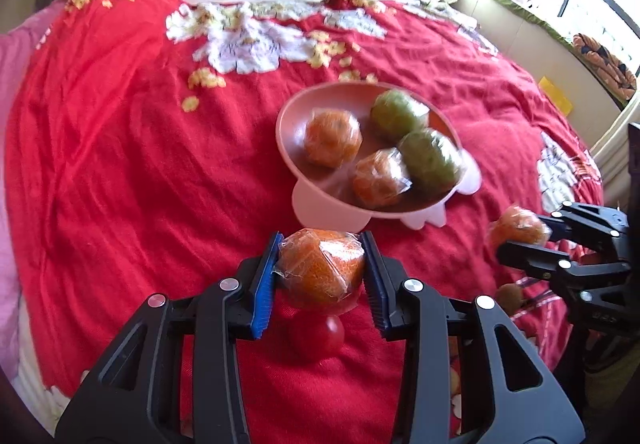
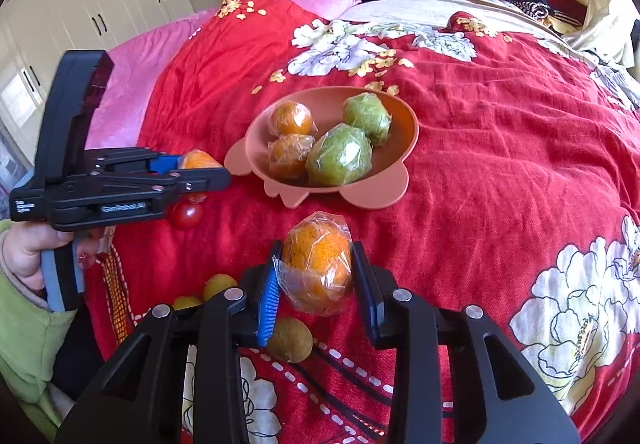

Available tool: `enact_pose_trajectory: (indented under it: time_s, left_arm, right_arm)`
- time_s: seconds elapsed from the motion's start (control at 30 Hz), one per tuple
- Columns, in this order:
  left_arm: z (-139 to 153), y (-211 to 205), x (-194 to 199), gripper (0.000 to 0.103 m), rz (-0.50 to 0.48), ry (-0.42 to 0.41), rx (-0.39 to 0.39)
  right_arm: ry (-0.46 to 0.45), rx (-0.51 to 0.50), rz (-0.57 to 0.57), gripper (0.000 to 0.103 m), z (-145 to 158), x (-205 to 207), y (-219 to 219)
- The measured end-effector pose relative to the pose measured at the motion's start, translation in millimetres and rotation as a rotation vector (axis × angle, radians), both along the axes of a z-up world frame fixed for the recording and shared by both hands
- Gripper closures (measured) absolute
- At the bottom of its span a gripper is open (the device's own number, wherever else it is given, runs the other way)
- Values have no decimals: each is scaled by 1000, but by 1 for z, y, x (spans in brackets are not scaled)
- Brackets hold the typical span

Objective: Organize fruits
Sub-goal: 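Carry the mandarin with the left tool while the right tool carries its mandarin to the bowl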

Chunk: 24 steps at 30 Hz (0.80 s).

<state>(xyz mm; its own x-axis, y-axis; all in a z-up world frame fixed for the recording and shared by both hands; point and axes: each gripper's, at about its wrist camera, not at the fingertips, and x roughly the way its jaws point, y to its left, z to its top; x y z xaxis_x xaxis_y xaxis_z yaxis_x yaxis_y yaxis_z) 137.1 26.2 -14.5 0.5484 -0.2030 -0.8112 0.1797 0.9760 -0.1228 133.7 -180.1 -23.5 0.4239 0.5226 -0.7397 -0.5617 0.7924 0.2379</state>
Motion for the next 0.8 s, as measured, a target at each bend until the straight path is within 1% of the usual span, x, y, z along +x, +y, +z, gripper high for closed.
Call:
enact_pose_trajectory:
  time_s: [0.2,0.37,0.57,0.8]
  left_arm:
    - [20,2,-2,72,7,-36,-15]
    - [27,1,2,72,5,-48,-14]
    - [27,-4,12,72,2,-47,-15]
    - [19,-14,31,72,-14,-27,2]
  right_arm:
    - [-10,12,-8,72,5,0,-4]
    - [-29,30,-18,72,14,1,-7]
    - [-55,56,-36,72,27,10,-11]
    - [-81,69,-64,72,39,27,-16]
